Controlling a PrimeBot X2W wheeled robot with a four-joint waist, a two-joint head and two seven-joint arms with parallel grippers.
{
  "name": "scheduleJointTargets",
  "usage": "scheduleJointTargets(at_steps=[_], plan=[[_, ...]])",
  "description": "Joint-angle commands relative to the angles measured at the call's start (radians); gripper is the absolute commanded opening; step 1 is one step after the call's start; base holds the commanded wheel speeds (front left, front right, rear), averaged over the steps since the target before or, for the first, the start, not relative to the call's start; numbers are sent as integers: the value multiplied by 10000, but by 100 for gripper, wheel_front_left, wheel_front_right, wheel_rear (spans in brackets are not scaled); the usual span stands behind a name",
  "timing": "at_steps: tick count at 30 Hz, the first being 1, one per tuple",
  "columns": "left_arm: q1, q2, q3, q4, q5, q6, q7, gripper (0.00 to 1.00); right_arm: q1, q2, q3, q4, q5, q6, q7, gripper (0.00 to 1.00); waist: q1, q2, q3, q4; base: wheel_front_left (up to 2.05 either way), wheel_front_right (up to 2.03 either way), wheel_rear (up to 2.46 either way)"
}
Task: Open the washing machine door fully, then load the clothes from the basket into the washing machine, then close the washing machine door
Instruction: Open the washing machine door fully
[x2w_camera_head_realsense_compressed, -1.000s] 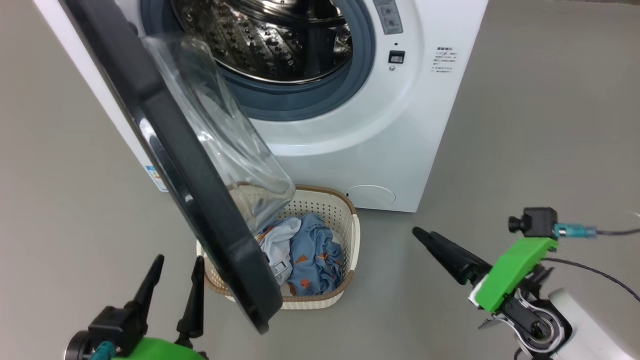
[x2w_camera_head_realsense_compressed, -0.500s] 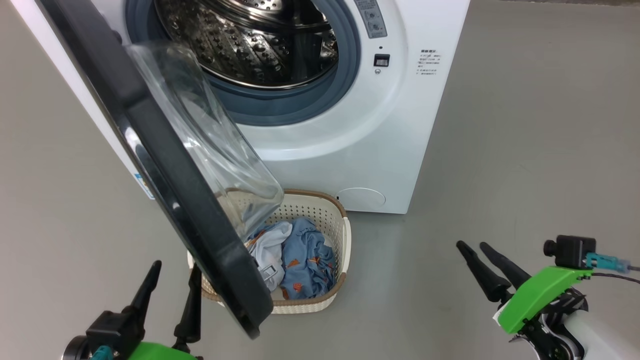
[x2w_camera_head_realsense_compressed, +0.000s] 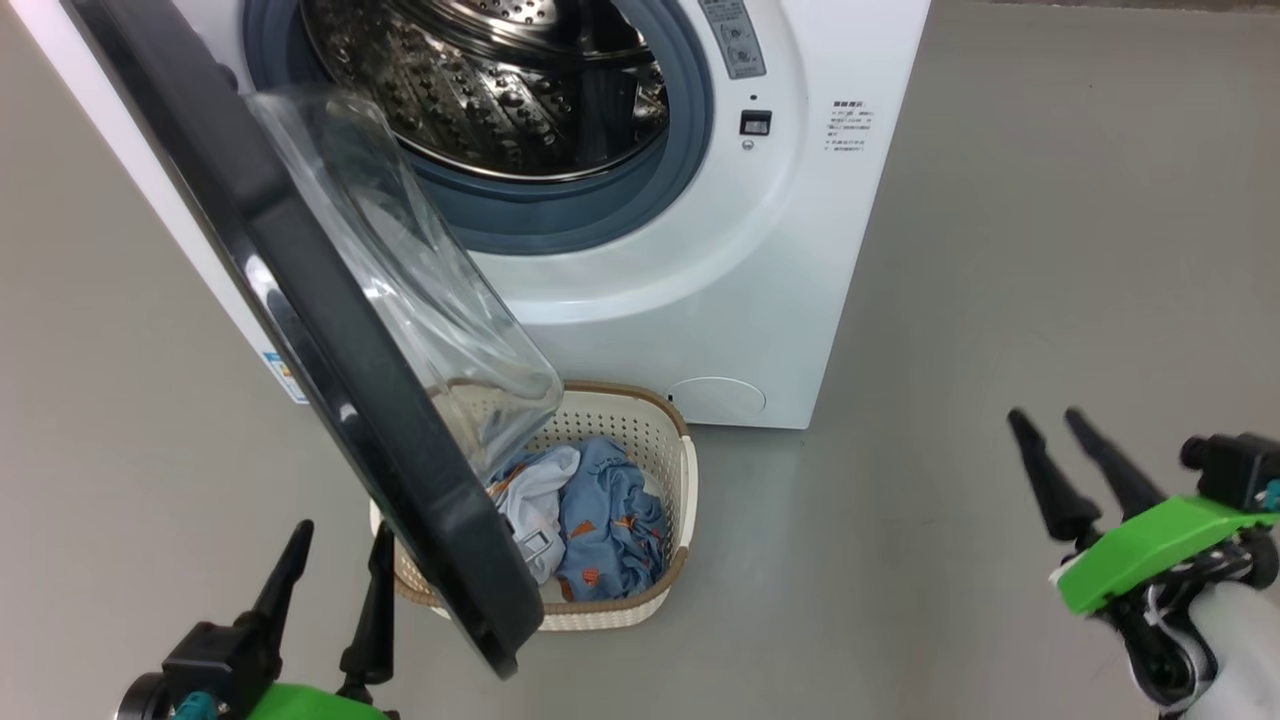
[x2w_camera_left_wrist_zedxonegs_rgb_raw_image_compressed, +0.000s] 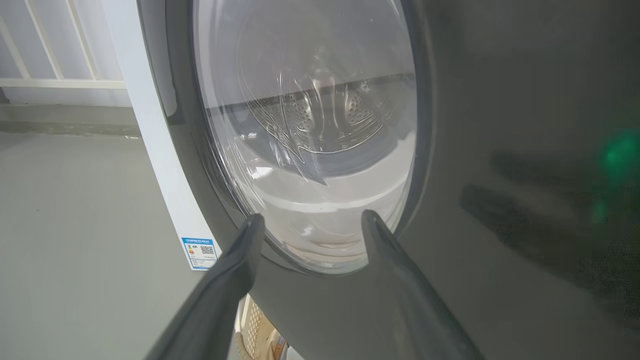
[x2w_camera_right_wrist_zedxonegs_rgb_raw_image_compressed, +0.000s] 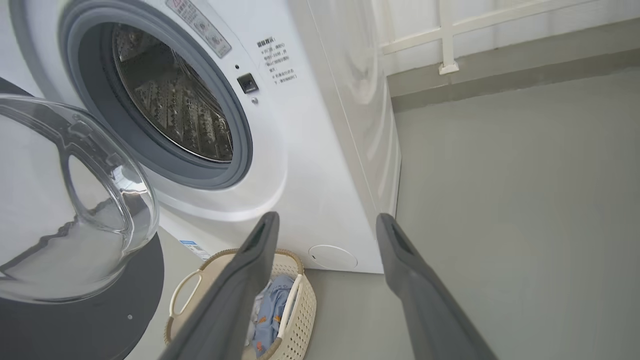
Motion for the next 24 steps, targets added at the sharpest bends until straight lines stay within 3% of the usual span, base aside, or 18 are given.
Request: scheduleJointTargets(at_steps=[1,11,24], plan=[[-25,122,372,-284,-23,-28,-65,100,189,141,-619,-494,-784,29,-128,100,0,0,-10,-5,0,0,0],[-18,125,391,-320,-24,-28,-65,100,1588,1394,-3544,-1734,-3848,29,-130,100,0,0,-51,46,0,0,0],[-14,168,373,-318,-82,-29,-65,100,2775,2299,-4714,-1957,-4769,29,-131,100,0,0,-34,92,0,0,0]])
